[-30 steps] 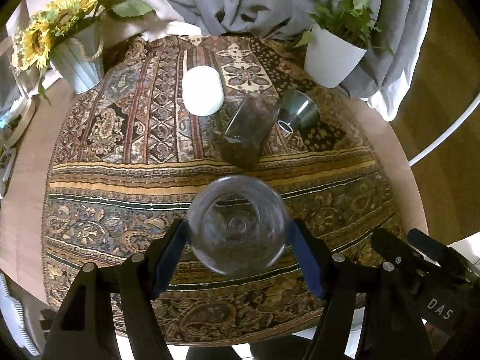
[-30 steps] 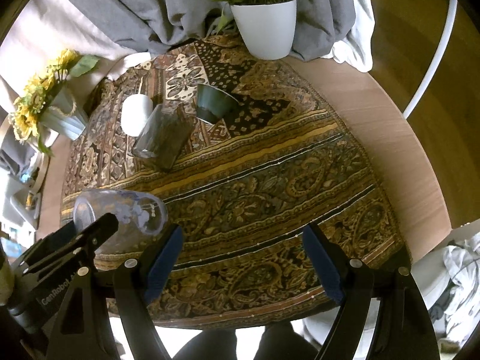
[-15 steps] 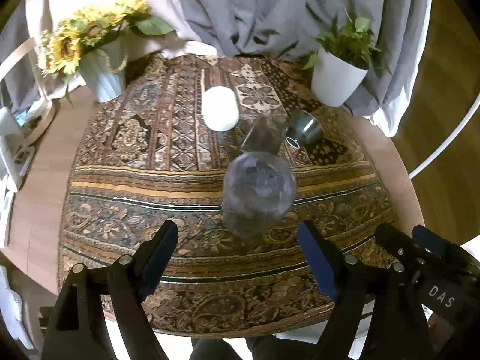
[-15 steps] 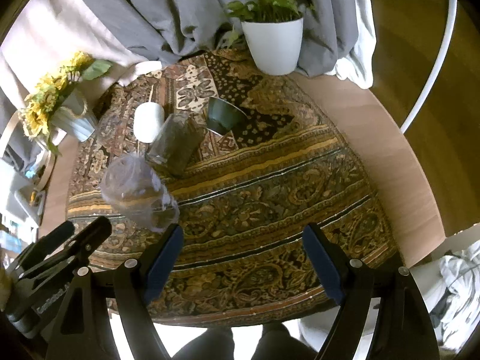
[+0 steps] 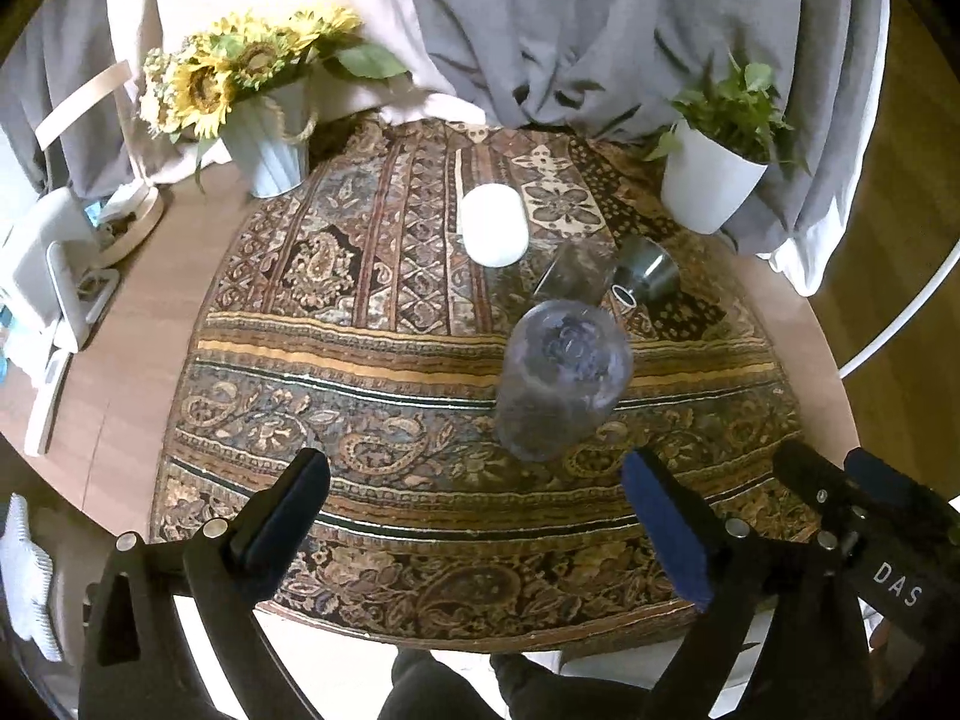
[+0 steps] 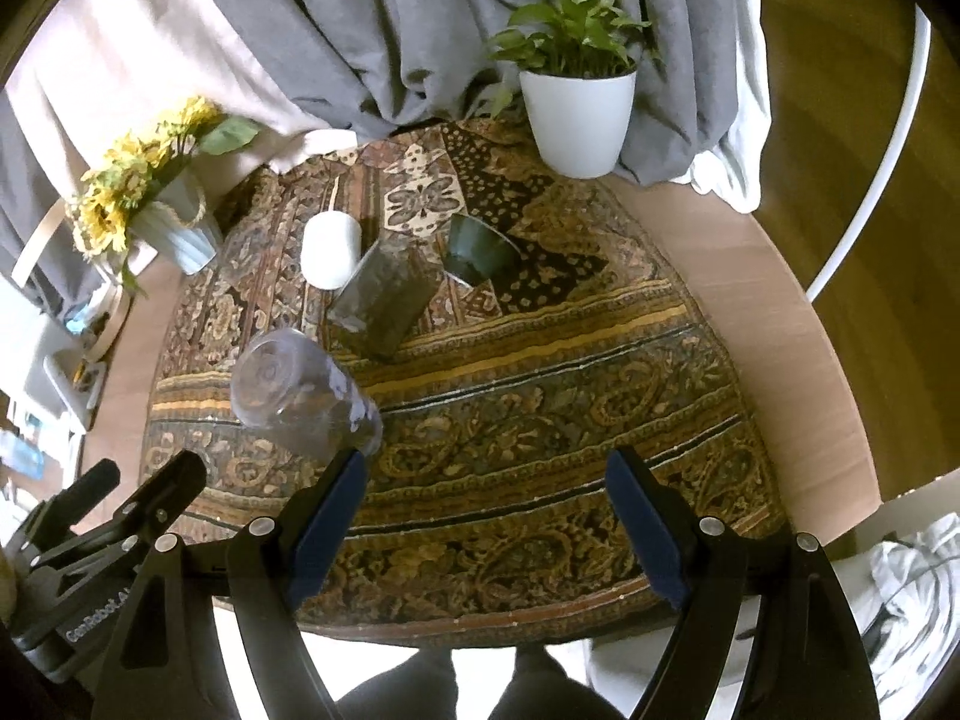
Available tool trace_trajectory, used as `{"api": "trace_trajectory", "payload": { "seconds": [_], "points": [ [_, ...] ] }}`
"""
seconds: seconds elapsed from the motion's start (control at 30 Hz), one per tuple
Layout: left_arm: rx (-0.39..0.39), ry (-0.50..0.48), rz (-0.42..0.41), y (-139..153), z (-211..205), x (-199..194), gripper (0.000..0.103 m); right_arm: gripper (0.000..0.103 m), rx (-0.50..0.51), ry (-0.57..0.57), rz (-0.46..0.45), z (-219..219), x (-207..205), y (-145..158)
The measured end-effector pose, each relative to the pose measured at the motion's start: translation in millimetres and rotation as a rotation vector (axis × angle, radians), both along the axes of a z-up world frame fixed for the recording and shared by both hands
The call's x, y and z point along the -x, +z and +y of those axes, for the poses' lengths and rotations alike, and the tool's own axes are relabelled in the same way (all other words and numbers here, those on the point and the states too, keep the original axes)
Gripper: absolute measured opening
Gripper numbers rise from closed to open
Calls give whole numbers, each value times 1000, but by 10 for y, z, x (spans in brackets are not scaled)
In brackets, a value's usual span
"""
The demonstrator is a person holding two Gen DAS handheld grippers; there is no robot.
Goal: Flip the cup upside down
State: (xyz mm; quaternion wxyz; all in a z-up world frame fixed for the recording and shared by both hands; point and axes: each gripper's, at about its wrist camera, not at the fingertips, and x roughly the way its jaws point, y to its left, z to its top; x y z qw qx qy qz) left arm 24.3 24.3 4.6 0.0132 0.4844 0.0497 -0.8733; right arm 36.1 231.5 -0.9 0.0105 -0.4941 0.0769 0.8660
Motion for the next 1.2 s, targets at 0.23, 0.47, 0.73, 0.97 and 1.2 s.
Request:
{"api": "trace_trajectory", "payload": {
  "seconds": [0.23,0.47,0.73,0.97,1.2],
  "points": [
    [30,10,4,7,2,-34,100,82,-6,5,-5,-17,-26,-12],
    [44,9,10,33,-1,-38,100,82,-9,9,-7,-44,-43,-11],
    [45,6,11,34,5,-32,100,82,-11,4,-12,-42,-48,-20],
    [46,-7,12,29,21,-19,100,82,-15,1,-16,-44,-43,-28],
    [44,-17,10,21,27,-5,100,82,-16,1,-17,-53,-45,-28]
  ]
}}
